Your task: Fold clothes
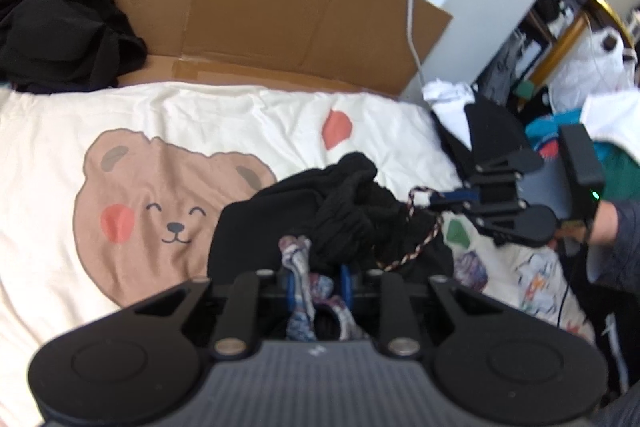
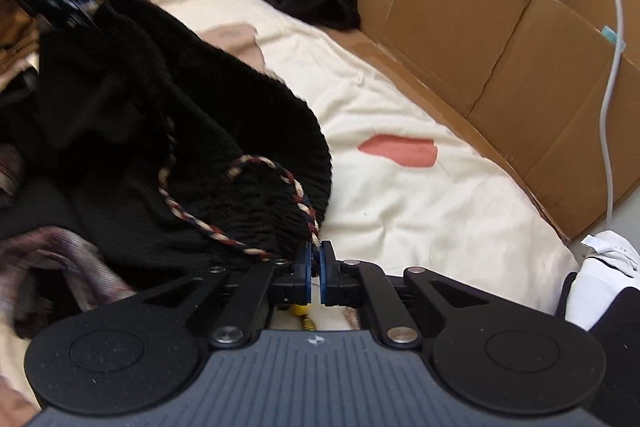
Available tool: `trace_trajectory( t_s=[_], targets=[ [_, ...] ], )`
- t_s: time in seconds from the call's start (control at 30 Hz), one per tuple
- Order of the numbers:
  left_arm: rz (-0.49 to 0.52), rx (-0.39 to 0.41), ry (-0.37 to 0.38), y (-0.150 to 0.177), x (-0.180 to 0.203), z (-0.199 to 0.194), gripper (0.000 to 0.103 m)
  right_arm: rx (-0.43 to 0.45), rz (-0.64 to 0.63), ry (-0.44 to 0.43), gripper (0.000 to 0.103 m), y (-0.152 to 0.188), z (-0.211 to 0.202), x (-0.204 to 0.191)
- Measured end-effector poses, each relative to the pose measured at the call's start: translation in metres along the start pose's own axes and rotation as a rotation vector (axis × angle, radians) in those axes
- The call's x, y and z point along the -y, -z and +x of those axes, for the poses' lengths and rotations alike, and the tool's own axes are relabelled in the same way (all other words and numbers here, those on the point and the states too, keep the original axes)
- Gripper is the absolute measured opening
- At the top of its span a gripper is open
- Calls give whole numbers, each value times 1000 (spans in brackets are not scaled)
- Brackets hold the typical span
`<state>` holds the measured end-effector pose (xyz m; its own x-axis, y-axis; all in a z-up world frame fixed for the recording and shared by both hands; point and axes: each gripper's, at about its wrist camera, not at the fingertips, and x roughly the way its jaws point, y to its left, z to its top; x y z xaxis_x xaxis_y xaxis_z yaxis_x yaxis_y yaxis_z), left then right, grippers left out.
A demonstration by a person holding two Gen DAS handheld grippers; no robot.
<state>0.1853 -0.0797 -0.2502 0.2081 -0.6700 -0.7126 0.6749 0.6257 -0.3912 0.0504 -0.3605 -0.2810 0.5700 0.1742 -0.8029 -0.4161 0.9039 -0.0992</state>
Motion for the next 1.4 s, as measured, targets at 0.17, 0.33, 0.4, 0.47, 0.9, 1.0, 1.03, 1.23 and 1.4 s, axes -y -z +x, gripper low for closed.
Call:
trace_trajectory(
  t_s=[0.17, 0.33, 0.4, 0.47, 0.9, 1.0, 1.03, 1.23, 1.4],
  targets=[
    [-23, 40, -6, -3, 0, -15, 19, 4, 15, -68, 4, -9, -35, -10],
    [-78, 117, 26, -9, -2, -37, 17, 12, 56, -227, 4, -15, -65, -28],
    [-102, 153, 43, -11, -2, -49, 16, 18, 61, -284, 4, -16, -71, -38],
    [-131, 192, 69, -14, -2, -62, 16, 28, 60, -336, 4, -18, -76, -51],
    [-254, 378, 169, -22, -15, -124, 15, 86, 171, -410, 43, -39, -78, -71],
    [-275, 400, 175, -19, -24, -132, 15, 104, 223, -375, 45, -39, -78, -56],
    [-279, 401, 176, -17, -26, -133, 15, 110, 243, -360, 45, -39, -77, -50],
    [-273, 398, 195, -10, -30, -137, 15, 107, 336, -274, 45, -41, -51, -12],
    [-259, 392, 209, -6, -28, -141, 15, 72, 388, -259, 45, -40, -15, 17]
  ],
)
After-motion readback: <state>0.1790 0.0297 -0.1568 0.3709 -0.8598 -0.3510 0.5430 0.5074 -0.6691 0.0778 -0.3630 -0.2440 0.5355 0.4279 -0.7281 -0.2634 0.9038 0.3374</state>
